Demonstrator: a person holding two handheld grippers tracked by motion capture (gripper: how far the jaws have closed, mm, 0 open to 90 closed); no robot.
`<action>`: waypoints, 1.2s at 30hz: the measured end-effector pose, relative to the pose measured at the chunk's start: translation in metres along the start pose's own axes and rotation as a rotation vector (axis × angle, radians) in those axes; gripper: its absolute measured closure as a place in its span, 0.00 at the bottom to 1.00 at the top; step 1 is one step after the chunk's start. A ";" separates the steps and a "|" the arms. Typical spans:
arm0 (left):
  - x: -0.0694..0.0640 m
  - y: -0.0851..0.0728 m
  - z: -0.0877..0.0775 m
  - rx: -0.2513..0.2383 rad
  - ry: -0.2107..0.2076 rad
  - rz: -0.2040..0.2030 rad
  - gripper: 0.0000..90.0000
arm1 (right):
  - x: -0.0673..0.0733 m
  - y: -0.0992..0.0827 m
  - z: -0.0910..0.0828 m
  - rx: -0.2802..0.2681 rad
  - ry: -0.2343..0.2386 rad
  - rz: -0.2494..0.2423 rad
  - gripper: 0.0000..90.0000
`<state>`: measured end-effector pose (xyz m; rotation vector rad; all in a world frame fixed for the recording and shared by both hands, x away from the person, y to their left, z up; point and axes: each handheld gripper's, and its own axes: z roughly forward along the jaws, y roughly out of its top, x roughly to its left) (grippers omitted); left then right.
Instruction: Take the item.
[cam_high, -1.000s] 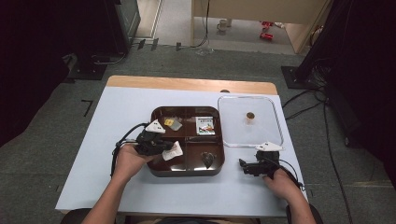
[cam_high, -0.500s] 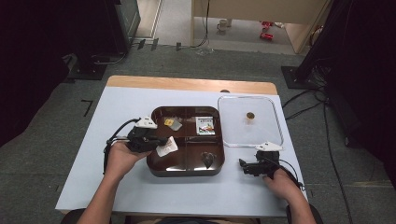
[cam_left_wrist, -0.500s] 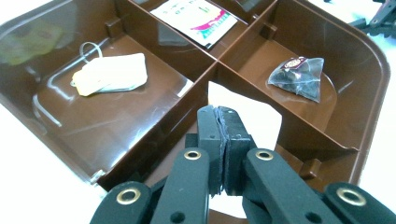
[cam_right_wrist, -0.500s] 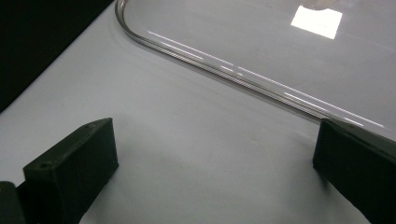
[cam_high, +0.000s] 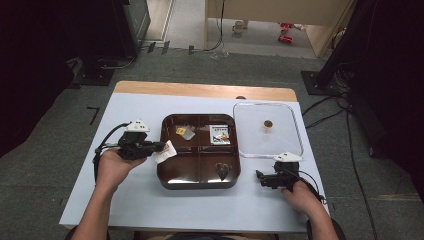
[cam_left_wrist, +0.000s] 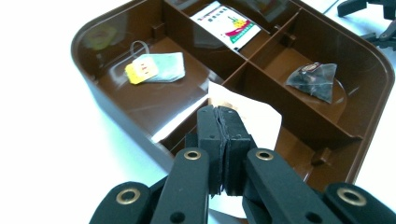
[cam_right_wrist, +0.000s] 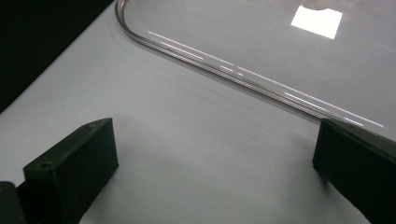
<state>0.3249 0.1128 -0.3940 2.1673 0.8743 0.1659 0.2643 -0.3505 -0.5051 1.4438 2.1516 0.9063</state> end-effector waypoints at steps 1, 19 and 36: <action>0.002 -0.001 -0.003 -0.002 0.008 -0.003 1.00 | 0.000 0.000 0.000 0.000 0.000 0.000 0.00; 0.048 -0.026 -0.023 -0.001 0.130 -0.105 1.00 | 0.000 0.000 0.000 0.000 0.000 0.000 0.00; 0.076 -0.035 0.020 0.071 0.193 -0.142 0.99 | 0.000 0.000 0.000 0.001 0.000 0.000 0.00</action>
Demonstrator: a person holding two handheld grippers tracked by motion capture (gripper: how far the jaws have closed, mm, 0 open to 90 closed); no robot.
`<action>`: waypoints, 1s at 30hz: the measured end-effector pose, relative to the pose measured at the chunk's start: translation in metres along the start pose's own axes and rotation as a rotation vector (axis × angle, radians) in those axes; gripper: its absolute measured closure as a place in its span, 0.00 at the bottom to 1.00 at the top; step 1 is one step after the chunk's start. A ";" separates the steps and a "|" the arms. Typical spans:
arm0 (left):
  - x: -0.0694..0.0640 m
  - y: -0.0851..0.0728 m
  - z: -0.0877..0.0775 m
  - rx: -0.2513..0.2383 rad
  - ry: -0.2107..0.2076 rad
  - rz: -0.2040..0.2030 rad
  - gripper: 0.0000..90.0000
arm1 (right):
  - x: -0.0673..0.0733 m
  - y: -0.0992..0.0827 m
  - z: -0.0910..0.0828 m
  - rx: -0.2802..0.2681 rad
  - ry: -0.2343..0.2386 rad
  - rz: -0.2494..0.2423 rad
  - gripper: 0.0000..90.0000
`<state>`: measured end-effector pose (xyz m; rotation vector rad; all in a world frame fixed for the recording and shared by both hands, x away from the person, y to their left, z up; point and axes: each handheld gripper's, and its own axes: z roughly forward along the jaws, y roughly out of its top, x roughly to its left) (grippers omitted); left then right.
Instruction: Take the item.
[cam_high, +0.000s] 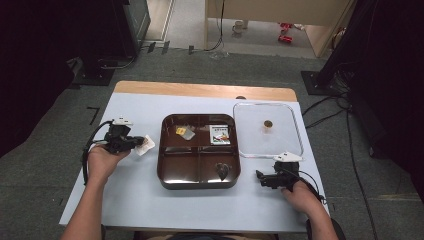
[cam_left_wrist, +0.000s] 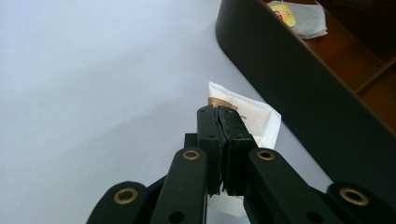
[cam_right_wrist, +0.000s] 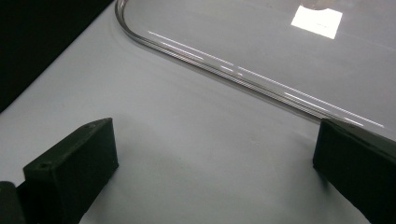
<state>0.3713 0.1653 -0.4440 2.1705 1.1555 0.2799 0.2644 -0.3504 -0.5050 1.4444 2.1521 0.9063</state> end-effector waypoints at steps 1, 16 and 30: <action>0.001 0.001 0.005 0.007 0.007 0.004 0.99 | 0.000 0.000 0.000 0.000 0.000 0.000 0.00; 0.002 -0.003 0.024 0.017 -0.021 -0.018 0.98 | 0.000 0.000 0.000 0.000 0.000 0.000 0.00; 0.004 -0.004 0.018 -0.018 0.006 -0.025 0.80 | 0.000 0.000 0.000 -0.001 0.000 0.001 0.00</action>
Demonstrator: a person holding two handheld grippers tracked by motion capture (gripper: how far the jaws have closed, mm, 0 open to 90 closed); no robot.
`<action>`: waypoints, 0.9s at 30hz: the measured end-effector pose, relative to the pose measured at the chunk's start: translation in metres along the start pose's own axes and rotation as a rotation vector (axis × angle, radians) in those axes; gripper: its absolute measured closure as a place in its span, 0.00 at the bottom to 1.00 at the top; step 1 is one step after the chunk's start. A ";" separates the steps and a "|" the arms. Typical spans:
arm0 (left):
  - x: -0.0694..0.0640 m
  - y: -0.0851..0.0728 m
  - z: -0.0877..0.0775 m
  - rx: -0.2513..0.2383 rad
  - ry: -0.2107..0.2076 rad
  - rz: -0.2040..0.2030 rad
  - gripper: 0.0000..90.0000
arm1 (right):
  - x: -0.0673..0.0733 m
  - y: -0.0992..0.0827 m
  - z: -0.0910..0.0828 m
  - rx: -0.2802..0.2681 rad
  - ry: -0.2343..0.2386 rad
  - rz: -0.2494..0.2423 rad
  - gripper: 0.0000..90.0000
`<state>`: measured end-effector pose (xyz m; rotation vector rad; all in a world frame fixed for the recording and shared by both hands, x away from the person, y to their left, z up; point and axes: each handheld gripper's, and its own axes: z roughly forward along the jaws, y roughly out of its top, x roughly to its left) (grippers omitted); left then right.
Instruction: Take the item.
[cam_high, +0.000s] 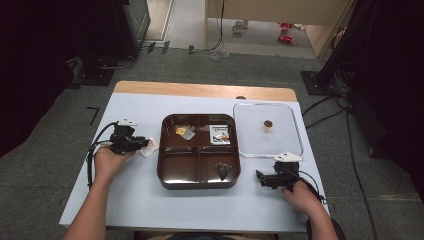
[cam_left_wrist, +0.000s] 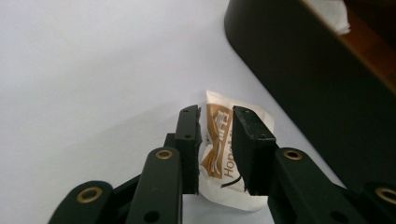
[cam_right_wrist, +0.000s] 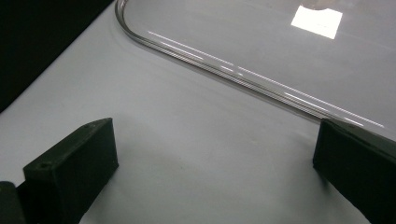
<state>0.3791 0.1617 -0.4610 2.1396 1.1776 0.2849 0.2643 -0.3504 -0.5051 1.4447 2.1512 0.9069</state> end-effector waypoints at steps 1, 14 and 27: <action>0.000 0.000 -0.004 -0.014 0.000 -0.001 0.78 | 0.000 0.000 0.000 0.000 0.000 0.000 0.00; -0.001 -0.013 -0.032 -0.058 -0.025 -0.026 0.60 | 0.000 0.000 0.000 0.001 -0.001 0.002 0.00; -0.004 -0.034 -0.048 -0.115 0.037 -0.035 0.45 | 0.000 0.000 0.000 0.002 -0.001 0.002 0.00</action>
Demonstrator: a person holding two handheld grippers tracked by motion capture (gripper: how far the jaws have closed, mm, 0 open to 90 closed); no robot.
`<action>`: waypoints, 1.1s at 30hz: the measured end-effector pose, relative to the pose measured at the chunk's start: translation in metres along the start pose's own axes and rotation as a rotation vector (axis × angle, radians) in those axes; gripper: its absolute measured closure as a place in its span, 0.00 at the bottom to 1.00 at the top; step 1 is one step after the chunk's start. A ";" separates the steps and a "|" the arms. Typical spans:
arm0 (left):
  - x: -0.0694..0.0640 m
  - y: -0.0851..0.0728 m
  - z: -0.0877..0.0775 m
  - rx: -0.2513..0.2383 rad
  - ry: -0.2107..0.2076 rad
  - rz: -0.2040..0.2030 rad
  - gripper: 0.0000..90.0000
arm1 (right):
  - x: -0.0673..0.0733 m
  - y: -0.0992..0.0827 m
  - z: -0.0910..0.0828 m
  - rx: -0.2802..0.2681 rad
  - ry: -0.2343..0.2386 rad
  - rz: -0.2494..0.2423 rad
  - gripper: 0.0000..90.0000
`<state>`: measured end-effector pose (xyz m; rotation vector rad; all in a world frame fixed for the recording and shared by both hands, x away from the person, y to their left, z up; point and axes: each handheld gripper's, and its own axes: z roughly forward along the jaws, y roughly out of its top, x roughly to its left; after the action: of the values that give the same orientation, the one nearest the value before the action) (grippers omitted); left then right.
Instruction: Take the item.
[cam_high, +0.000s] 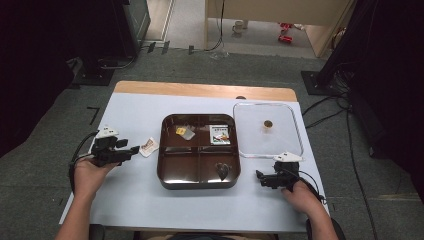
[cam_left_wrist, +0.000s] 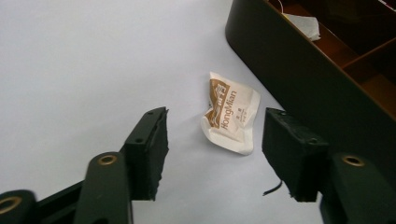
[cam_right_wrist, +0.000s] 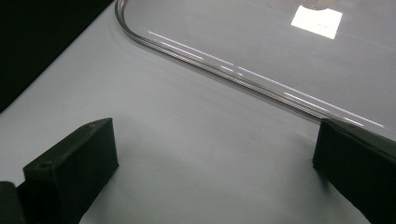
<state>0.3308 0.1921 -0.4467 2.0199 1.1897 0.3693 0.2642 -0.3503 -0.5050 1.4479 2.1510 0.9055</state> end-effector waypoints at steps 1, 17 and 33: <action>0.000 0.000 0.000 0.000 0.000 0.000 0.42 | 0.000 0.000 0.000 0.000 0.000 0.000 0.00; 0.001 -0.027 -0.008 -0.029 -0.004 0.035 0.35 | 0.000 0.000 0.000 -0.001 0.000 0.000 0.00; 0.006 -0.045 0.009 0.027 -0.021 0.128 0.33 | 0.000 0.000 0.000 -0.001 0.000 0.000 0.00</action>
<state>0.3106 0.2062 -0.4861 2.1247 1.0609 0.3956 0.2641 -0.3503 -0.5050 1.4476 2.1504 0.9059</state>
